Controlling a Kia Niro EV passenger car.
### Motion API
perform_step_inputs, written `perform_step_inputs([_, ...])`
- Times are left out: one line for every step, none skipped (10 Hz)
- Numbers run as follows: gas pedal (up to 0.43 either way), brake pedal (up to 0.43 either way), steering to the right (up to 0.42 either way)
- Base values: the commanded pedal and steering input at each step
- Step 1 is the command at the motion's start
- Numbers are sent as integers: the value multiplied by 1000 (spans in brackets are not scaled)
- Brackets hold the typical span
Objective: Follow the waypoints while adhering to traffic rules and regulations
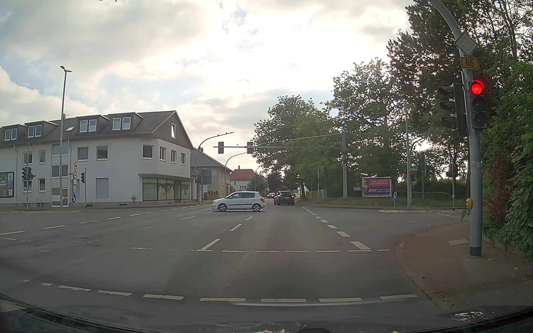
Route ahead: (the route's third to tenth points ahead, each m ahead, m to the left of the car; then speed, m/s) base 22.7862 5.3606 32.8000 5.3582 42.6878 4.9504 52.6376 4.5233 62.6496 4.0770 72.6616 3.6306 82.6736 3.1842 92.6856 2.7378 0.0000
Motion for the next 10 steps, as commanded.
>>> perform_step_inputs([0,0,-9])
perform_step_inputs([0,0,-9])
perform_step_inputs([0,0,-9])
perform_step_inputs([0,0,-9])
perform_step_inputs([0,0,-10])
perform_step_inputs([0,0,-9])
perform_step_inputs([0,0,-10])
perform_step_inputs([0,0,-9])
perform_step_inputs([0,0,-9])
perform_step_inputs([0,0,-10])
